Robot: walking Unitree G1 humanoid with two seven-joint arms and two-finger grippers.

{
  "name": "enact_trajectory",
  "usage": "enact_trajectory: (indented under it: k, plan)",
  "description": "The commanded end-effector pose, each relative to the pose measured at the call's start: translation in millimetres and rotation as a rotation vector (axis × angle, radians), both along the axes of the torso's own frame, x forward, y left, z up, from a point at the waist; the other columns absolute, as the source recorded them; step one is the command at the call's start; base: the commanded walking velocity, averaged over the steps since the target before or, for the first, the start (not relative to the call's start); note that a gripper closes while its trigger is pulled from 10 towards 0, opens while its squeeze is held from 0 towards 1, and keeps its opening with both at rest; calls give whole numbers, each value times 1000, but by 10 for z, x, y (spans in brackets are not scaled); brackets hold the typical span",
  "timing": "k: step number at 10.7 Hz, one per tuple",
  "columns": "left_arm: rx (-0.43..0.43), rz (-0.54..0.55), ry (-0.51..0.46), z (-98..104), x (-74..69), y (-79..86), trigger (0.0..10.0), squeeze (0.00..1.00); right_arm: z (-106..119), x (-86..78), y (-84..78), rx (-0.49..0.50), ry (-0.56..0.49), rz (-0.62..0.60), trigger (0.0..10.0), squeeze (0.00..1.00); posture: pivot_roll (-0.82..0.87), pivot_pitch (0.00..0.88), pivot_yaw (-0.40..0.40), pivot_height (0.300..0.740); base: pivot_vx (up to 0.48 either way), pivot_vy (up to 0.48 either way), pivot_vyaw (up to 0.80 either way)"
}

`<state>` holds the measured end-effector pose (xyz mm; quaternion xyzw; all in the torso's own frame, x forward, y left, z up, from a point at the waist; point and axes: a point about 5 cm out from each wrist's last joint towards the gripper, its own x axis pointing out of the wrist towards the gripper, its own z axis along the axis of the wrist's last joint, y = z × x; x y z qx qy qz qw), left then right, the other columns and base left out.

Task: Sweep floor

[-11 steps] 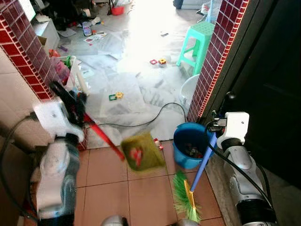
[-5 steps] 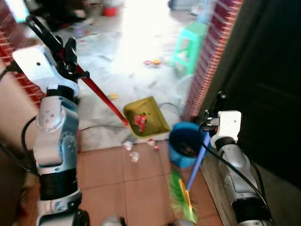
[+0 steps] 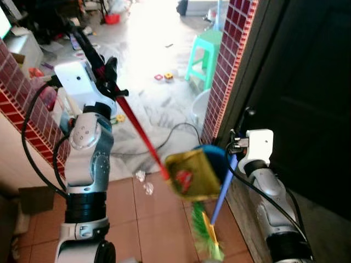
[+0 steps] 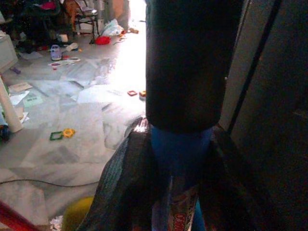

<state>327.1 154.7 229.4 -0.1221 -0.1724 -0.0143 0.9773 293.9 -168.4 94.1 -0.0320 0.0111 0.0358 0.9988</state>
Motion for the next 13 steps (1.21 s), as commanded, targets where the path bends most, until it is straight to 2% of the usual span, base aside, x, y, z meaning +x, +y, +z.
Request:
enact_trajectory:
  k: [1,6,9,10,11,13]
  plan:
    - [-14,6,-129,253,-31,-17,10000,0,32,-18,-9,-1,-8,-6,10000,0,-130,0,31,740,322,0,-800]
    - [-14,-7,-122,217,-21,-59,10000,0,35,-15,0,-3,5,3,10000,0,-125,0,28,740,325,0,-94]
    - [-20,-11,-106,157,-37,-81,10000,0,29,-17,-4,-11,7,3,10000,0,-124,0,21,740,0,0,0]
    - [0,-8,-88,112,-27,-80,10000,0,25,-16,-5,-13,12,5,10000,0,-126,0,19,740,0,0,0]
    - [55,-16,-97,96,-32,-111,10000,0,20,-22,-7,-15,16,7,10000,0,-126,0,18,740,0,0,0]
    - [87,-54,-78,-41,-54,-254,10000,0,20,-17,12,-20,17,16,10000,0,-131,0,16,740,0,0,0]
